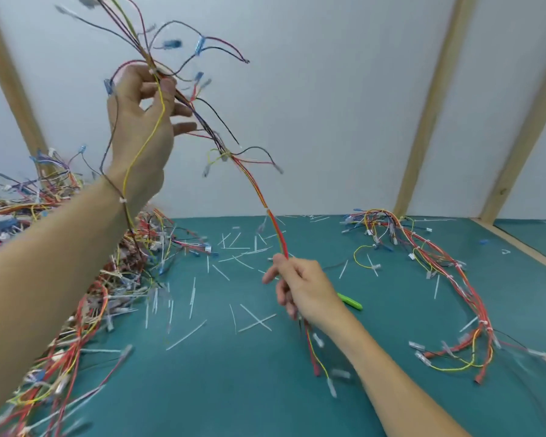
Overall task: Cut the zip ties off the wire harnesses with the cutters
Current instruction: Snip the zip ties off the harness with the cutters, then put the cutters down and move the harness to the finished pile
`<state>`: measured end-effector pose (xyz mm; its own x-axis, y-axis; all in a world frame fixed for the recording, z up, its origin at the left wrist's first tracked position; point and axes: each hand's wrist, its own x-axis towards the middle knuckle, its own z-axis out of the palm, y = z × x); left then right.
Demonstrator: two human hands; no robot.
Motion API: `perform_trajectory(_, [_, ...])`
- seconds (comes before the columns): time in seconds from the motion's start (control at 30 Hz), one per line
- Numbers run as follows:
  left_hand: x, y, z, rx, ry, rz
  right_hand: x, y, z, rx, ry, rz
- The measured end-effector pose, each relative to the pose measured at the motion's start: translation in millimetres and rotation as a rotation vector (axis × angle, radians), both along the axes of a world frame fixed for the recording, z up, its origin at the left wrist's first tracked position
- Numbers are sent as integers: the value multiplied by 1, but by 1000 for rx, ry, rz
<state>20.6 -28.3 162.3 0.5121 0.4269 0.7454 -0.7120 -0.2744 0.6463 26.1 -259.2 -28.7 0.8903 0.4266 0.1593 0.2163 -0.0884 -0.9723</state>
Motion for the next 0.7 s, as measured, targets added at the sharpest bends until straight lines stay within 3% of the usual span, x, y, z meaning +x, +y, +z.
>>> perform_trajectory(0.1, [8,1,3,4,45,90,-7,-4,9,-155,-38,-8])
perform_trajectory(0.27, [47,-23,-27,64,260,39,-41,-14,4,-712,-337,-140])
perform_trajectory(0.43, [85,-106,-62,141,518,-187,-48,-80,-3,-941,-180,-466])
perform_trajectory(0.5, [93,-145,-74,102,577,-286,-39,-109,0,-904,-193,-641])
perform_trajectory(0.57, [97,-179,-85,19,603,-391,-21,-127,8,-694,-254,-785])
perform_trajectory(0.7, [95,-217,-108,74,693,-524,34,-133,24,-516,-275,-786])
